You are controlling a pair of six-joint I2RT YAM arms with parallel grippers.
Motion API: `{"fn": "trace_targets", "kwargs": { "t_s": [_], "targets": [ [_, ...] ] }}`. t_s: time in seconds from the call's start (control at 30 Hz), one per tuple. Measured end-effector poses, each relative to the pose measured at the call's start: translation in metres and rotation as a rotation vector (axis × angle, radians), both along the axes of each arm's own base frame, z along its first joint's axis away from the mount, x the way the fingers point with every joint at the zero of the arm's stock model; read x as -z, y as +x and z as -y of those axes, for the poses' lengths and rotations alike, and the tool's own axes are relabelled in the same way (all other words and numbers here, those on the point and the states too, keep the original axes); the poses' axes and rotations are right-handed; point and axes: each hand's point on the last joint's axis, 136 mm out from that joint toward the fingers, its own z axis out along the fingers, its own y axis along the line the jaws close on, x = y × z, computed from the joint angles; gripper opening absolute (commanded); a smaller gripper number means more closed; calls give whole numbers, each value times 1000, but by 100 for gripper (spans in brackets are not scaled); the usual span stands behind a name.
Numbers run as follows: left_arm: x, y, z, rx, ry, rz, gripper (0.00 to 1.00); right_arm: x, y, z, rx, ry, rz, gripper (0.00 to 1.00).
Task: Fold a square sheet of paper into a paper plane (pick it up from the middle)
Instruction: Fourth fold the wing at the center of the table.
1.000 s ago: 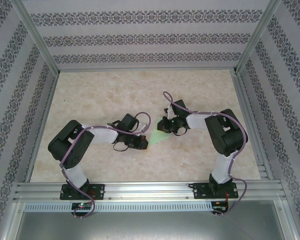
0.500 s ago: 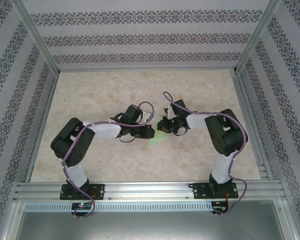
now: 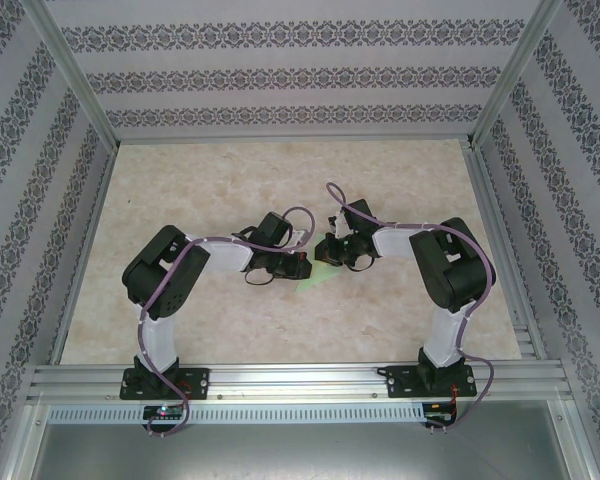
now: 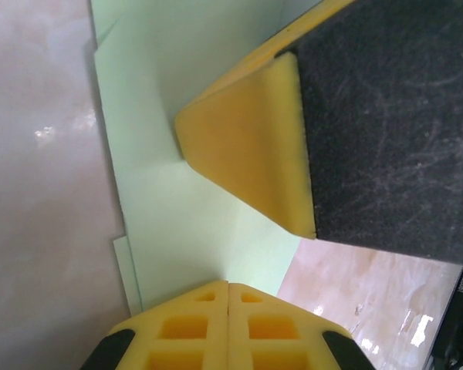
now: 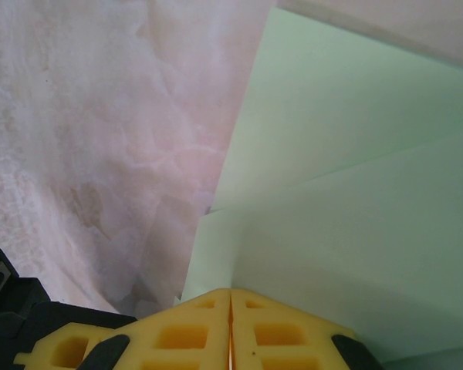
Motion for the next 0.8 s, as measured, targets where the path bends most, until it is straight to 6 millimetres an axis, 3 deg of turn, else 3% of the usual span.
{"fn": "trace_targets", "kwargs": {
  "t_s": [0.53,0.67,0.8],
  "targets": [
    [1,-54,-36,53,80,4,1,0,0,0,1,5,-13,9],
    [-9,-51,-39,30,78,48,1,0,0,0,1,5,-13,9],
    [-29,-39,-27,14,28,128,1,0,0,0,2,6,-14,9]
  ]
}}
